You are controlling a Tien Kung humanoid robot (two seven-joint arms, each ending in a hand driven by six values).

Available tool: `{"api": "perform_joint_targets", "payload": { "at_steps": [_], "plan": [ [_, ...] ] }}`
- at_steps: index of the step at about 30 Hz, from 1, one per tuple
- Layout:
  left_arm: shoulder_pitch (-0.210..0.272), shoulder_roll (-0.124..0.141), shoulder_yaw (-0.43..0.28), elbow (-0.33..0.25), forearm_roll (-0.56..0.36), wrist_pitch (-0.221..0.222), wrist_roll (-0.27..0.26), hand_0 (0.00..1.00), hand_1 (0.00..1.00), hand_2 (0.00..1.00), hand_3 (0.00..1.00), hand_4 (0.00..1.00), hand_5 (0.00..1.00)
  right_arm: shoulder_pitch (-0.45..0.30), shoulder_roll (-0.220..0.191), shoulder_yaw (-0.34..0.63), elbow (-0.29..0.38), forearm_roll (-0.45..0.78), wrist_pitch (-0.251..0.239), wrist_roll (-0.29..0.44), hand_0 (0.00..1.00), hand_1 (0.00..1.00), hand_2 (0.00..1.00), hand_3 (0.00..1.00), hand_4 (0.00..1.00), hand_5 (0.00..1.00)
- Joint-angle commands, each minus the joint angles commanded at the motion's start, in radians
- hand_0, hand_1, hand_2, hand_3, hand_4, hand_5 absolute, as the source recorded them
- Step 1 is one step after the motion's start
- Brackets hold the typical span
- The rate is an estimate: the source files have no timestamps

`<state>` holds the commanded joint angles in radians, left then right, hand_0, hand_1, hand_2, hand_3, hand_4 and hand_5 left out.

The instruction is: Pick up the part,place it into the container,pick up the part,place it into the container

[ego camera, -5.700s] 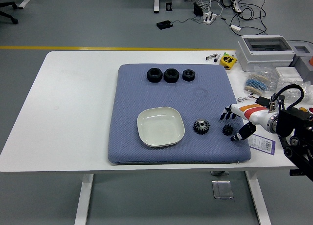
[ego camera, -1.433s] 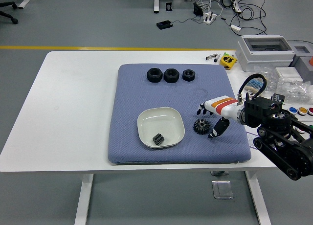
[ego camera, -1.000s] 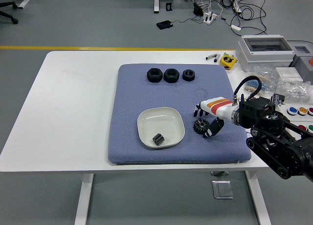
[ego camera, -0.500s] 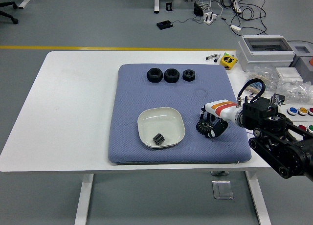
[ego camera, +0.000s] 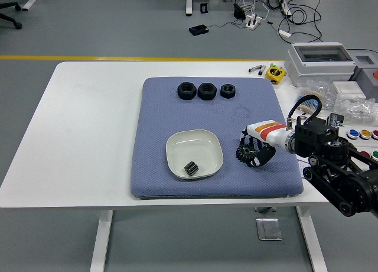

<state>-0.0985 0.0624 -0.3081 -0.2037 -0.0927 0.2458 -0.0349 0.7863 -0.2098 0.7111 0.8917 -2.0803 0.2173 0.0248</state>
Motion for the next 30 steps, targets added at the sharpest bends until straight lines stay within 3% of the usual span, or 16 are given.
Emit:
{"api": "perform_joint_targets", "payload": {
  "at_steps": [10, 11, 19, 30],
  "plan": [
    [-0.001, 0.001, 0.003, 0.0, -0.003, -0.001, 0.0, 0.702, 0.586, 0.662, 0.571, 0.568, 0.588, 0.003, -0.007, 0.011, 0.029, 0.021, 0.01, -0.007, 0.364, 0.299, 0.359, 0.394, 0.704, 0.002],
    [-0.001, 0.001, 0.004, 0.0, -0.004, -0.001, 0.0, 0.703, 0.587, 0.662, 0.572, 0.568, 0.588, 0.003, -0.007, 0.012, 0.031, 0.023, 0.01, -0.008, 0.286, 0.247, 0.309, 0.348, 0.608, 0.002],
    [-0.003, 0.002, 0.005, -0.001, -0.006, -0.001, 0.0, 0.702, 0.585, 0.662, 0.572, 0.569, 0.588, 0.006, -0.009, 0.023, 0.088, 0.024, 0.003, -0.024, 0.272, 0.237, 0.302, 0.342, 0.587, 0.002],
    [-0.005, 0.004, 0.007, -0.001, -0.009, -0.001, -0.001, 0.7, 0.584, 0.662, 0.571, 0.57, 0.589, 0.072, 0.037, -0.007, 0.177, 0.02, -0.021, -0.041, 0.253, 0.24, 0.301, 0.34, 0.558, 0.002]
  ]
}}
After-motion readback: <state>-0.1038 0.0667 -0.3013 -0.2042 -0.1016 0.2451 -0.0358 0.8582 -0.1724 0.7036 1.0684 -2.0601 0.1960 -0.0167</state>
